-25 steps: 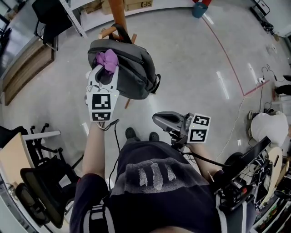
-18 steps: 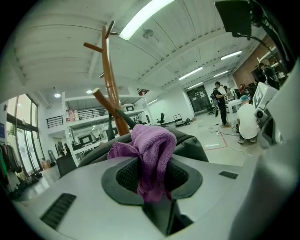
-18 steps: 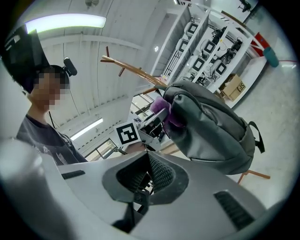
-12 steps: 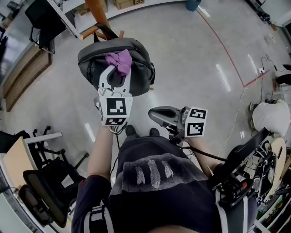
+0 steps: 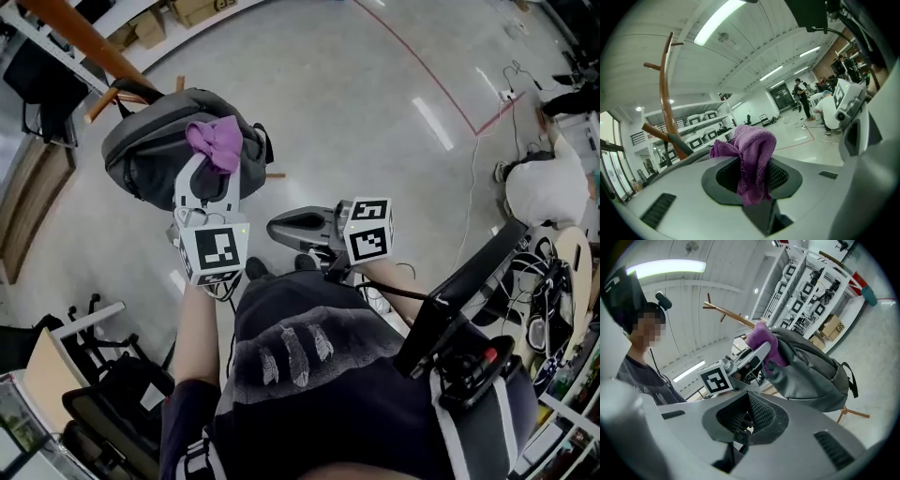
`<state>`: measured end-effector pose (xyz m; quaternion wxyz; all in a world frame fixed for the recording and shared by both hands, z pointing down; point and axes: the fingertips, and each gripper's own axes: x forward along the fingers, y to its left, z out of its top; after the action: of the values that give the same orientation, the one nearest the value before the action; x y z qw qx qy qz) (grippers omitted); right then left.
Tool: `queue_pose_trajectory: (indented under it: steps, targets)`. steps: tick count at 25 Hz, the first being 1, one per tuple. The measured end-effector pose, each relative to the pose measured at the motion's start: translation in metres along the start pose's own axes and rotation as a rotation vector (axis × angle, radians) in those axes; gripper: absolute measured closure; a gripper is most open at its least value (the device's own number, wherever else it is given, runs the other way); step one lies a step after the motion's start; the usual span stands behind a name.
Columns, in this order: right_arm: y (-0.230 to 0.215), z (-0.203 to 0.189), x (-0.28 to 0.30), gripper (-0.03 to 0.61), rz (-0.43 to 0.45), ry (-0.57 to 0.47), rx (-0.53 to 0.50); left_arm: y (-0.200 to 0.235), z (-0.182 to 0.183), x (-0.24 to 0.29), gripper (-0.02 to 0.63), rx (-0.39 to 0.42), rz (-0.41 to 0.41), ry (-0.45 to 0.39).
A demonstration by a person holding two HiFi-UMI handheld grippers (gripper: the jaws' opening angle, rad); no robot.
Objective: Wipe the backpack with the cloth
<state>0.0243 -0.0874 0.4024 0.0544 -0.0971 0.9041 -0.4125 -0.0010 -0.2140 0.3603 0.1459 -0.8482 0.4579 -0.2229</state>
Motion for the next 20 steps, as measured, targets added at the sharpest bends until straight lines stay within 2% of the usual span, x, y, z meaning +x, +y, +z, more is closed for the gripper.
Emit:
queue_pose_trajectory:
  steps: [4, 7, 9, 11, 13, 14, 17, 20]
  targets:
    - [0.003, -0.001, -0.002, 0.574, 0.018, 0.009, 0.016, -0.023, 0.008, -0.005, 0.495, 0.044, -0.038, -0.003]
    - [0.004, -0.002, -0.009, 0.574, 0.045, 0.019, 0.01, -0.009, 0.015, -0.014, 0.495, 0.013, -0.003, -0.018]
    - [-0.001, -0.001, -0.018, 0.574, 0.038, 0.016, 0.015, 0.027, 0.023, -0.026, 0.495, -0.038, 0.095, -0.044]
    - [-0.008, 0.001, -0.022, 0.574, 0.025, 0.015, 0.025, 0.082, 0.01, -0.041, 0.495, -0.101, 0.243, -0.005]
    - [-0.014, 0.002, -0.018, 0.574, 0.017, 0.023, 0.03, 0.142, -0.012, -0.048, 0.495, -0.081, 0.358, 0.064]
    - [-0.015, 0.0, -0.013, 0.574, 0.016, 0.031, 0.031, 0.168, -0.021, -0.047, 0.495, -0.054, 0.39, 0.085]
    - [-0.013, -0.003, 0.0, 0.574, 0.017, 0.055, 0.025, 0.205, -0.044, -0.038, 0.495, -0.021, 0.4, 0.141]
    - [-0.01, -0.002, 0.006, 0.574, 0.013, 0.062, 0.013, 0.184, -0.046, -0.024, 0.495, 0.067, 0.341, 0.172]
